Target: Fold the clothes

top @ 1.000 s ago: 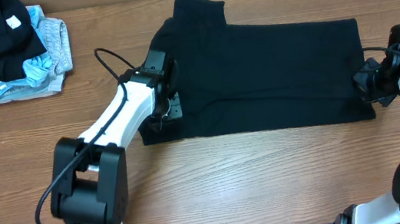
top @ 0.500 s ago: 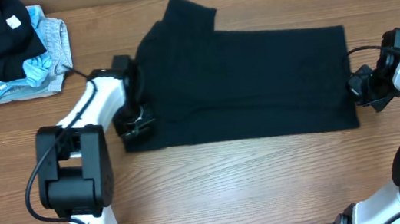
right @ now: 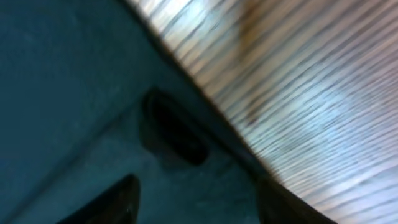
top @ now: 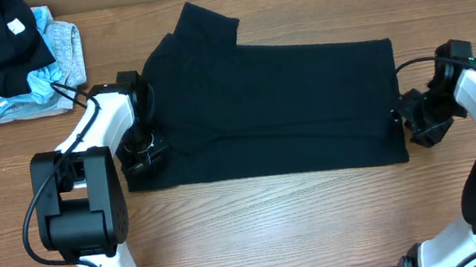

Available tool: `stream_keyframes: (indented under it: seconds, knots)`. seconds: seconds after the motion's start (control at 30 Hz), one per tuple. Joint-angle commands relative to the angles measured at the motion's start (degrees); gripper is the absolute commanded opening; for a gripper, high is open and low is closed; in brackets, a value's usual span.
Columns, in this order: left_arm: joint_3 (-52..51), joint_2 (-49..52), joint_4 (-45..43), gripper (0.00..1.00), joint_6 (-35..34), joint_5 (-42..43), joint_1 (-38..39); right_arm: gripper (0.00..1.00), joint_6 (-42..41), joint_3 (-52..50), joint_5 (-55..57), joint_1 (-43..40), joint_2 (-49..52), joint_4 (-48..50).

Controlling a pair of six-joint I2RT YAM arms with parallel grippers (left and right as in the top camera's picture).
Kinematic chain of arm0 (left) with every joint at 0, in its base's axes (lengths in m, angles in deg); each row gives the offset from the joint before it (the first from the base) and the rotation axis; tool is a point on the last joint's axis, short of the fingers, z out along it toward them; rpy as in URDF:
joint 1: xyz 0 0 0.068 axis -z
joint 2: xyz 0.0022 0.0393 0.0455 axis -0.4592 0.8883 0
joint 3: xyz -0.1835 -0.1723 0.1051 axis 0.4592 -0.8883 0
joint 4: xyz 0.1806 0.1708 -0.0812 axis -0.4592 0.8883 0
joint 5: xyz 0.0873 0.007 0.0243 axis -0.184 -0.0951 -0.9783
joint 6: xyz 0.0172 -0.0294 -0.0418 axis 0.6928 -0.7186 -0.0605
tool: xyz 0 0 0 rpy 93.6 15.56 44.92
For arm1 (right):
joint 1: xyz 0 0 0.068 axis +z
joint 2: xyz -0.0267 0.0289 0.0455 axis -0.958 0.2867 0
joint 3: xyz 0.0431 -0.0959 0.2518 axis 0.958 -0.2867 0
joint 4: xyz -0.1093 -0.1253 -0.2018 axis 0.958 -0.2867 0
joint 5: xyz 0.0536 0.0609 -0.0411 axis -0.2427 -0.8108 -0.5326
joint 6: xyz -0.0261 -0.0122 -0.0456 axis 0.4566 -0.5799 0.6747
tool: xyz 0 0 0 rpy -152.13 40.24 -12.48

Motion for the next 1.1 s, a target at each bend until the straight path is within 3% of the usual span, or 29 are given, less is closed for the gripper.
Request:
stream_keyframes:
  seconds: [0.0,0.4,0.9,1.07]
  knots:
    - [-1.2,3.0,-0.5,0.04,-1.1,-3.5,-0.6,0.68,1.6,0.0,-1.4,1.2,0.0,0.0]
    - [-1.2,3.0,0.0,0.04,-1.1,-3.4,-0.6,0.68,1.6,0.0,-0.1,3.0,0.0,1.0]
    - [-1.2,3.0,-0.7,0.04,0.4,-3.4,-0.6,0.58,1.4,-4.5,0.8,3.0,0.0,6.1]
    - [-1.2,3.0,-0.7,0.04,0.4,-3.4,-0.6,0.43,1.4,-4.5,0.8,3.0,0.0,7.0]
